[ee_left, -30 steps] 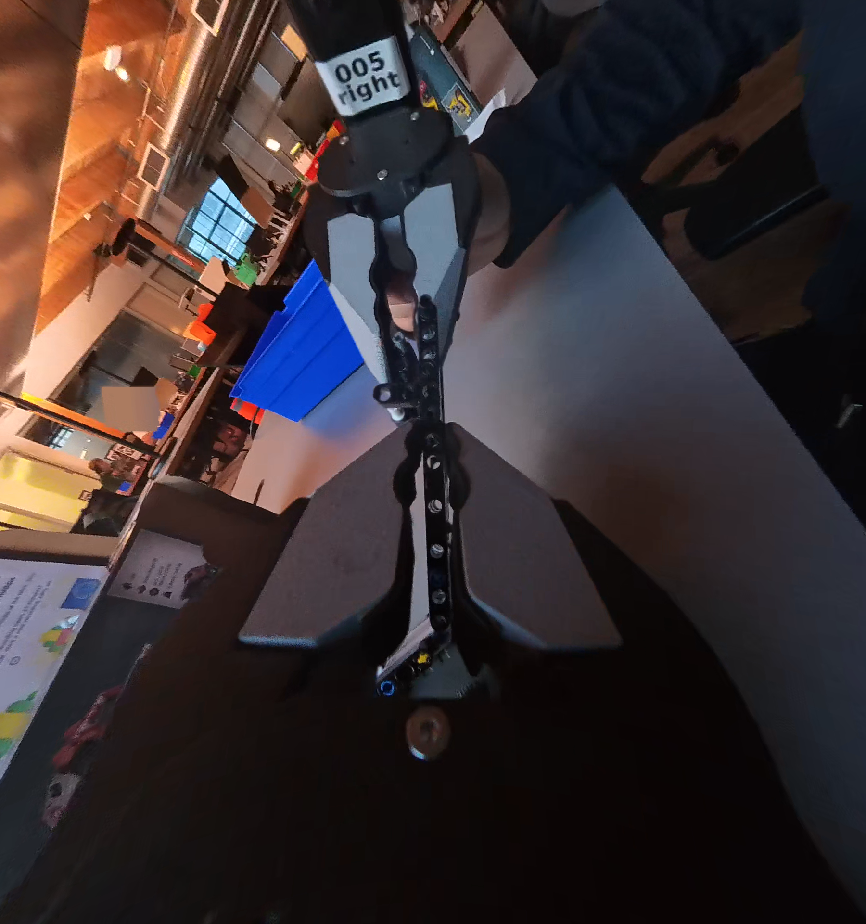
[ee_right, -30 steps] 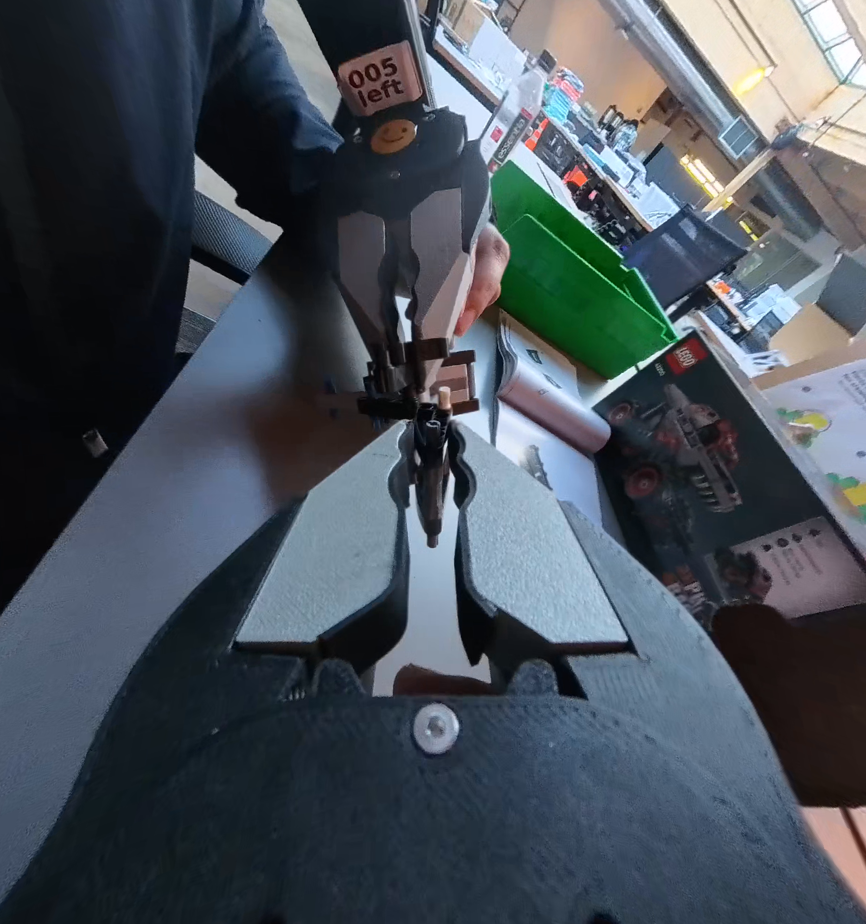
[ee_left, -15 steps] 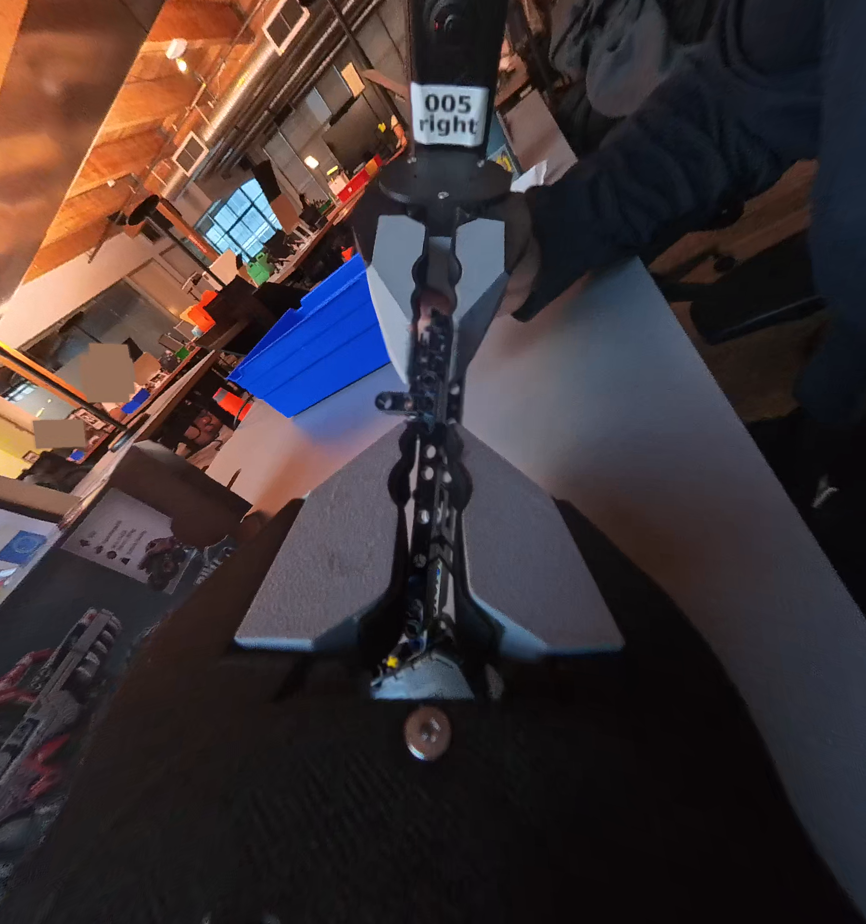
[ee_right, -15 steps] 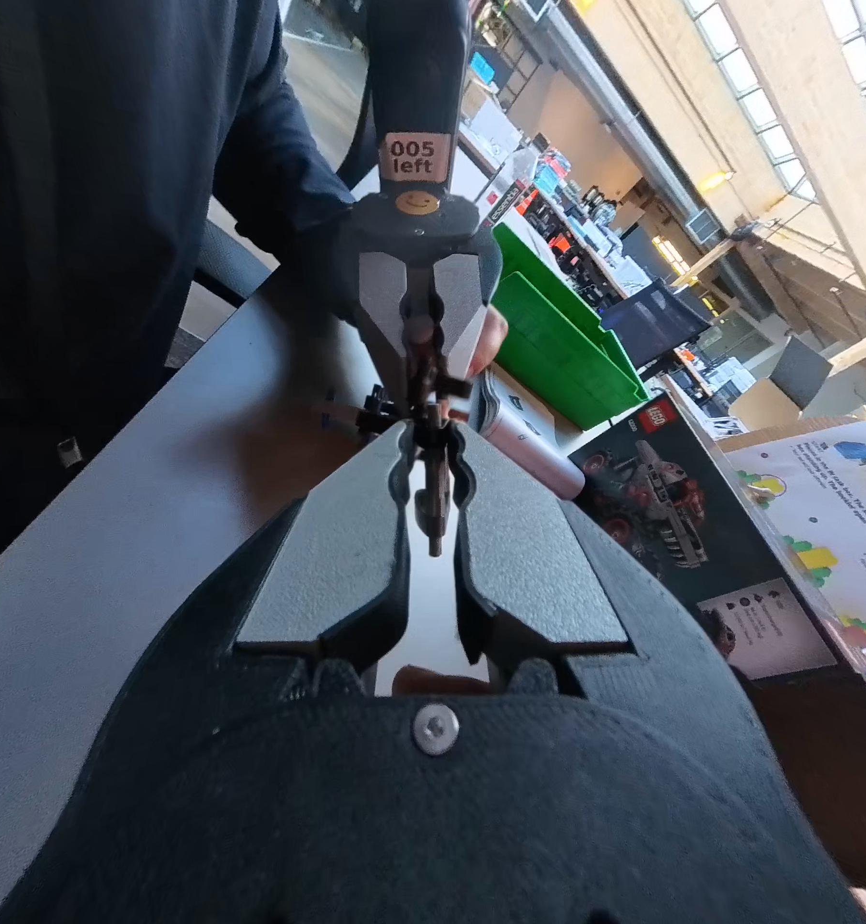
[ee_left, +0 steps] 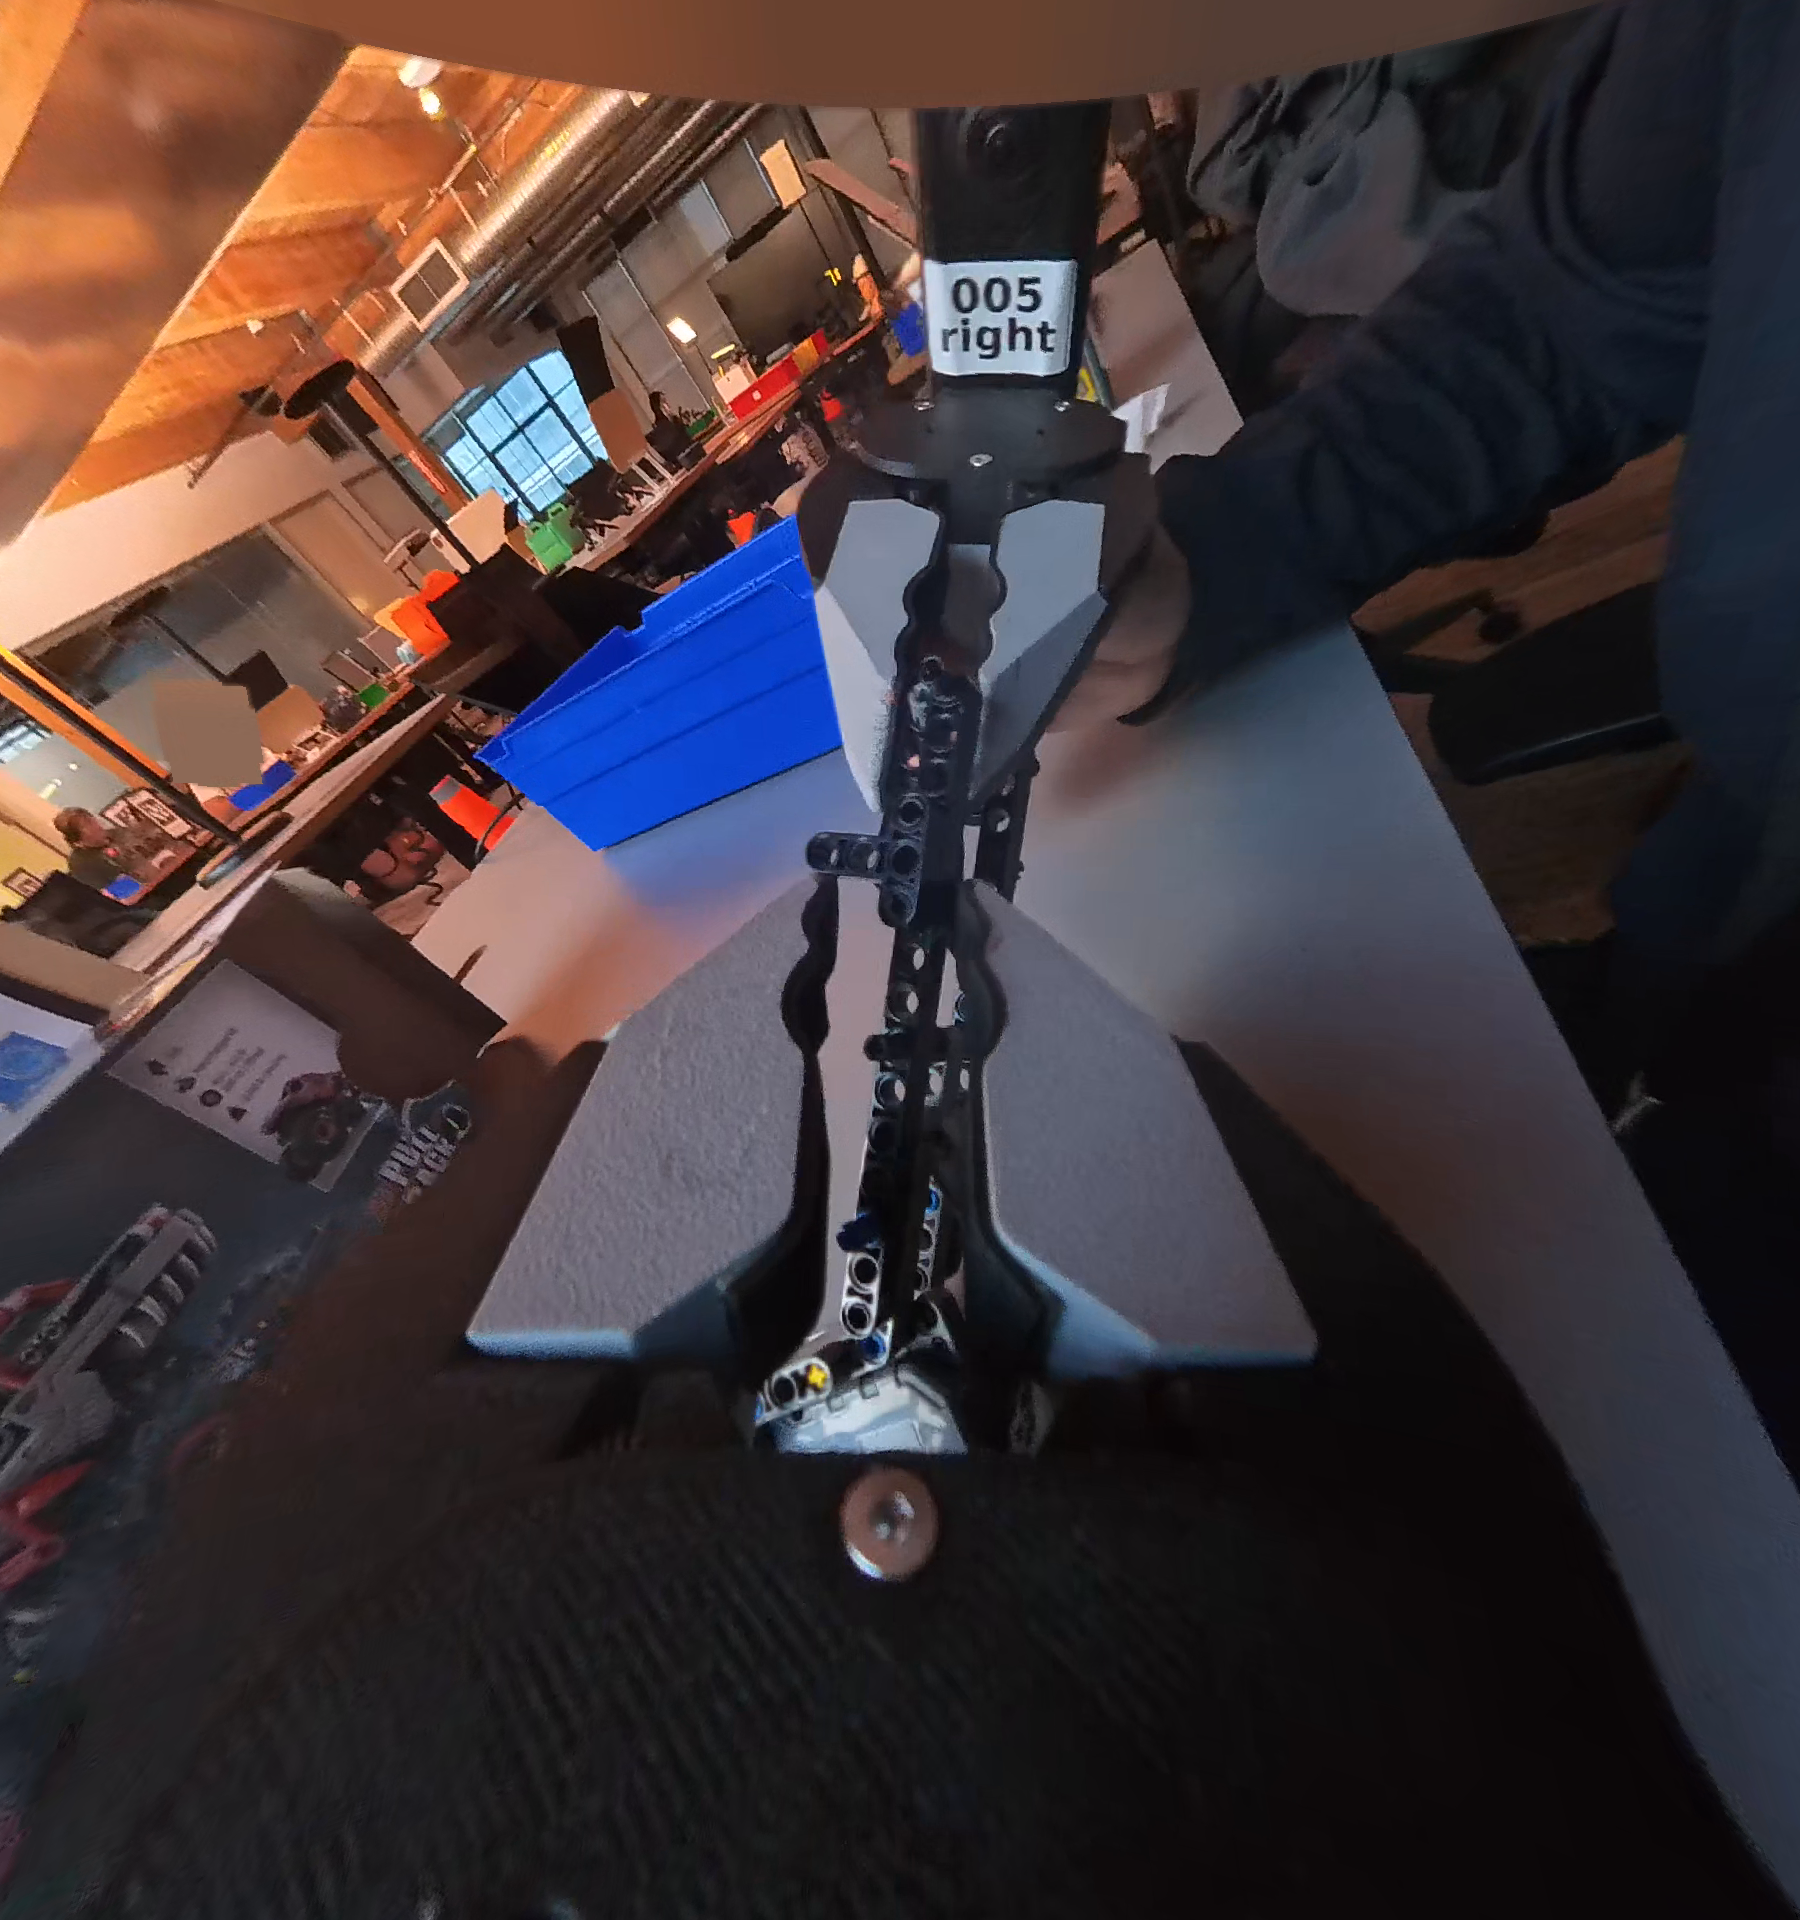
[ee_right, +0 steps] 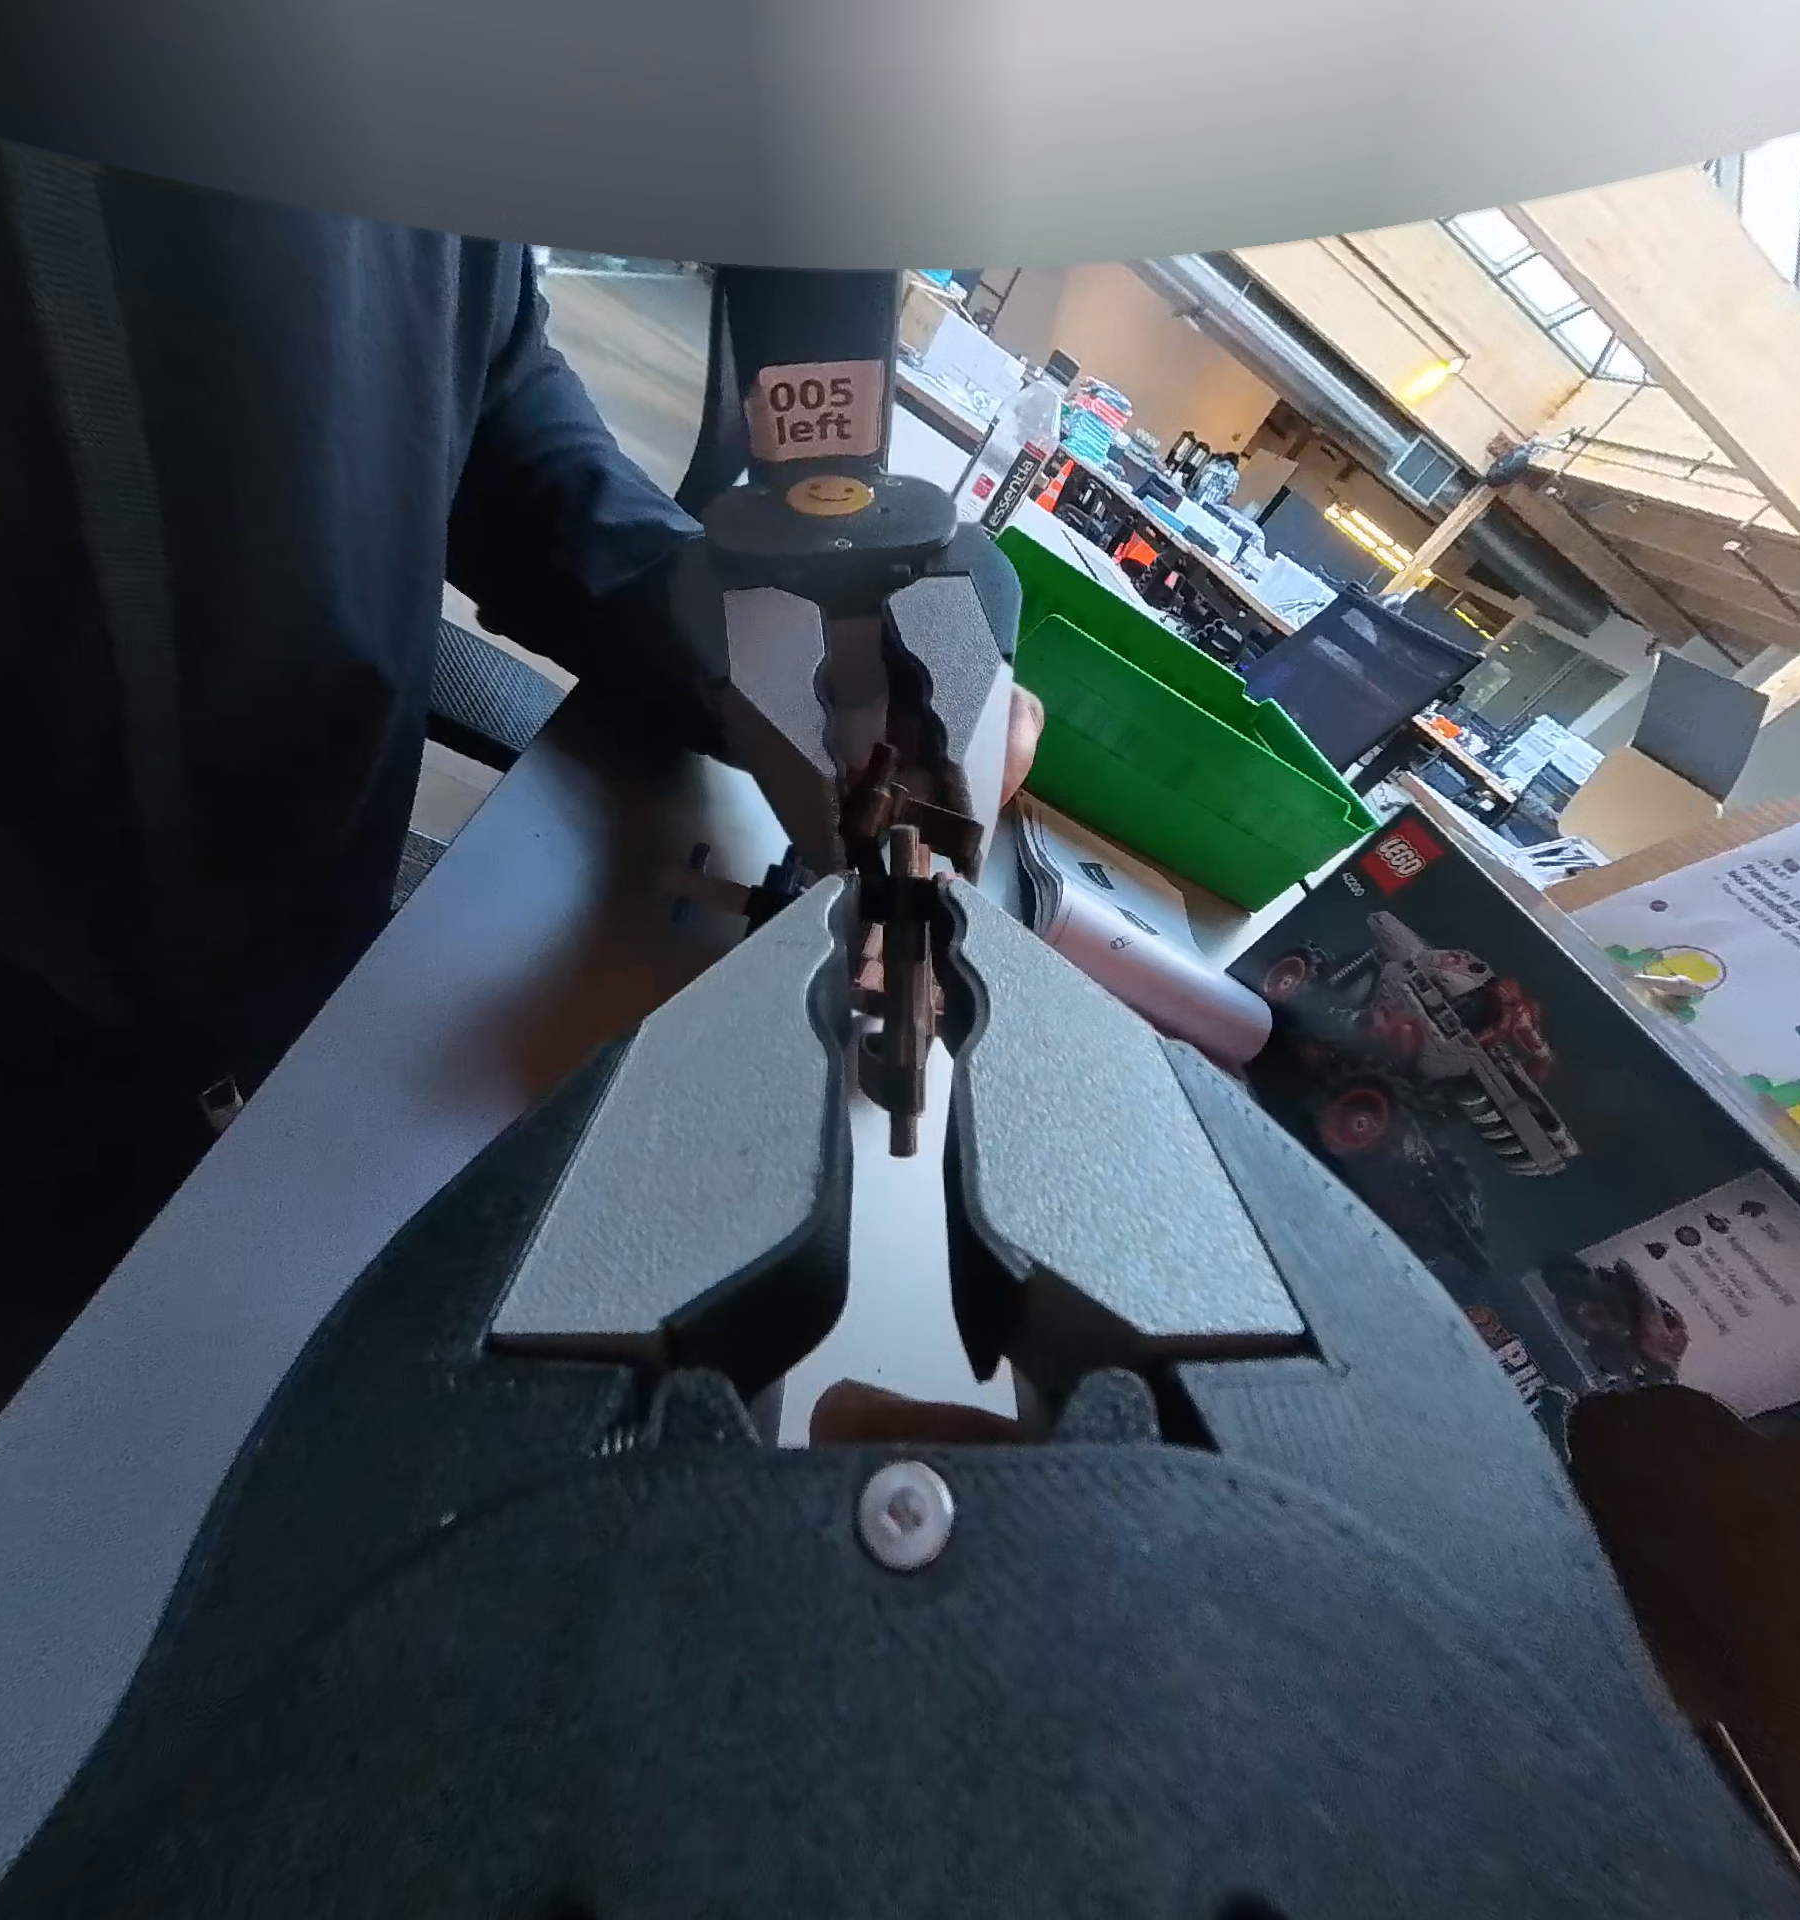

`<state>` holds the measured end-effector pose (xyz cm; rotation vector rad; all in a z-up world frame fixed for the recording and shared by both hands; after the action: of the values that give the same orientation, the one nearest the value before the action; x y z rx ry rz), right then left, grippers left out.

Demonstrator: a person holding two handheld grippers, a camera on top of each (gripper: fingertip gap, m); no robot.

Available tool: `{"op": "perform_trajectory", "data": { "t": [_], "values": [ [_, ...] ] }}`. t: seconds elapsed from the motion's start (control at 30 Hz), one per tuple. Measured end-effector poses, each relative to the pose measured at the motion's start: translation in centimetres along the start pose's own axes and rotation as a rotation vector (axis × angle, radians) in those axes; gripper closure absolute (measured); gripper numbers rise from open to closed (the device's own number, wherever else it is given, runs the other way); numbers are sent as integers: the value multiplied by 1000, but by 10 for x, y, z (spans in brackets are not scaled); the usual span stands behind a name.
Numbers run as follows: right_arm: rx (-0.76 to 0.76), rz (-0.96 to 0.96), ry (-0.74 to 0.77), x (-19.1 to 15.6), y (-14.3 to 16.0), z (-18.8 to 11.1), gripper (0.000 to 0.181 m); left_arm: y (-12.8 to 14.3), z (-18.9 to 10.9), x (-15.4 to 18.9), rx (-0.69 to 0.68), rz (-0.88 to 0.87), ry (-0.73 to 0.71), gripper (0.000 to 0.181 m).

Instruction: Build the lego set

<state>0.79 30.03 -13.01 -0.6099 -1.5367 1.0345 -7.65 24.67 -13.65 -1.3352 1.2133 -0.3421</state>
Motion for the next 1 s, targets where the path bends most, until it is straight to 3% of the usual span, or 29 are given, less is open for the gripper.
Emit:
{"op": "perform_trajectory", "data": {
  "t": [0.17, 0.3, 0.43, 0.57, 0.67, 0.83, 1.0],
  "values": [
    [15, 49, 3, 4, 2, 0, 171, 0, 1, -2, 10, -32, -48, 163],
    [-23, 61, -3, 3, 10, 1, 171, -5, -2, 2, 83, -40, -5, 157],
    [-15, 104, -14, 1, 12, 2, 171, -6, -5, 0, 127, -100, 15, 164],
    [-29, 112, -16, 1, 15, 2, 171, -3, -3, 0, 68, -58, -1, 159],
    [-31, 107, -14, 1, 16, 2, 171, -1, -4, 3, 26, -62, 61, 172],
    [-51, 97, -12, 2, 20, 2, 171, 10, -6, -2, -102, -94, 97, 166],
    [-108, 83, 4, 6, 31, 2, 171, 21, -2, -4, -271, -69, 213, 181]
  ]
}}
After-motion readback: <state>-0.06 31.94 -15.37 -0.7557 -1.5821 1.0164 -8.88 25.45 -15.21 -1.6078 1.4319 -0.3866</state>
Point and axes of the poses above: each gripper's, where its closed fingertips meet, z out along the fingers, y out of its underside, x = y × z across the jaws, the point moved 5 cm from there along -z, back along the fingers, and after that the axes turned 12 degrees about y, right-handed, at the moved point
